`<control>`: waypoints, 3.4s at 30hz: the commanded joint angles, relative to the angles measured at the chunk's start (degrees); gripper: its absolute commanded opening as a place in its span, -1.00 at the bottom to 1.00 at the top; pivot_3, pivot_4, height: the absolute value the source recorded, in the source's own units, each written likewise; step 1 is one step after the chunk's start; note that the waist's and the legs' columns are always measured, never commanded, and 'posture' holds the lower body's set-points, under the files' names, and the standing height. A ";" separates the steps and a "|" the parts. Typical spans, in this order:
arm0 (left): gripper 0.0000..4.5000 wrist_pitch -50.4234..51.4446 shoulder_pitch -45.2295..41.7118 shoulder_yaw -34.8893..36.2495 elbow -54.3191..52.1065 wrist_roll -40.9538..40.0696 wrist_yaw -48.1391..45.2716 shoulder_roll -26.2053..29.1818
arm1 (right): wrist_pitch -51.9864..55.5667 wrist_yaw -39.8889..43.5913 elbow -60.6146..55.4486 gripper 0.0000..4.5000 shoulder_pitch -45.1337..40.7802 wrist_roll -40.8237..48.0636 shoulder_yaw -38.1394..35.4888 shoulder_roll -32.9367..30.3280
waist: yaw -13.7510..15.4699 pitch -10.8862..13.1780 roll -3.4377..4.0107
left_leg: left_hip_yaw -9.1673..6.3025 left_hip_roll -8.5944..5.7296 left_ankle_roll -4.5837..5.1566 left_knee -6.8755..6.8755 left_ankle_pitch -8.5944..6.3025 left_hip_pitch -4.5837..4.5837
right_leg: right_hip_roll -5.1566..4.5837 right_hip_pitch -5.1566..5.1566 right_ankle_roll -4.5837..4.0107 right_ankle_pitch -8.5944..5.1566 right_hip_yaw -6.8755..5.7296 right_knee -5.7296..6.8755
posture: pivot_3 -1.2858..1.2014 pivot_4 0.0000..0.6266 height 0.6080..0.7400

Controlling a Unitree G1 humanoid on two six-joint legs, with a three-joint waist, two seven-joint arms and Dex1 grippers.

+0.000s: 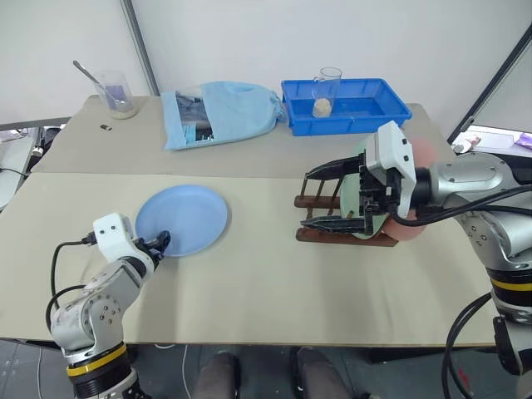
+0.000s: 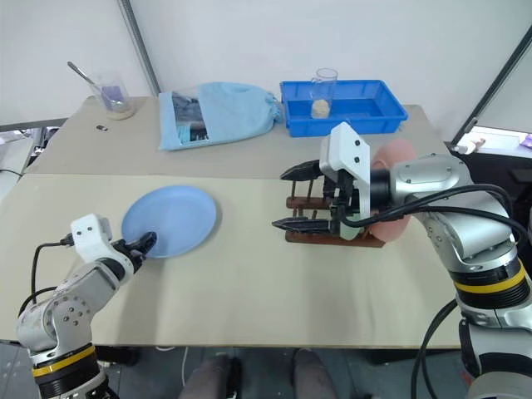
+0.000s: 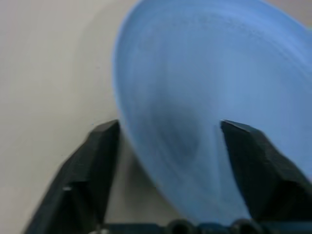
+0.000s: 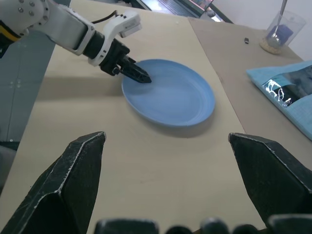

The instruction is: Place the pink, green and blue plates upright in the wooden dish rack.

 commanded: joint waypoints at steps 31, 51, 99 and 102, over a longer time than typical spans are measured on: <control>-1.00 4.88 -30.53 2.66 1.21 -4.17 14.22 -9.03 | -33.55 -21.78 29.23 0.00 -13.48 -53.69 24.45 26.67 | -0.23 0.11 -0.22 | -0.20 -0.11 -0.50 -0.18 0.29 -0.72 | 0.02 -0.73 0.15 0.69 -0.01 0.00 | 0.03 -0.52 1.00; 0.97 22.58 -28.50 5.87 5.69 -18.28 -12.05 17.47 | -38.36 -25.91 37.05 -1.00 -14.31 -59.18 22.50 30.76 | -2.42 0.11 -0.22 | -0.46 -0.13 -0.75 -0.18 0.44 -0.88 | 0.08 -0.94 0.16 0.75 -0.09 0.19 | 0.03 -0.52 1.00; 0.97 -41.19 -17.58 -29.12 9.05 0.72 -71.63 27.73 | 48.14 -51.19 -21.63 -1.00 6.41 31.71 -36.23 26.30 | -1.76 0.10 -0.25 | -0.45 0.00 -0.91 -0.87 0.83 -0.68 | 0.17 -0.95 0.16 0.33 -0.24 0.19 | 0.03 -0.52 1.00; 0.97 -40.90 -17.35 -28.89 8.43 0.33 -71.59 27.70 | 47.75 -53.97 -19.39 -1.00 6.36 34.81 -36.24 25.62 | -1.75 0.10 -0.25 | -0.45 0.00 -0.90 -0.87 0.84 -0.68 | 0.16 -0.93 0.19 0.32 -0.23 0.18 | 0.03 -0.52 1.00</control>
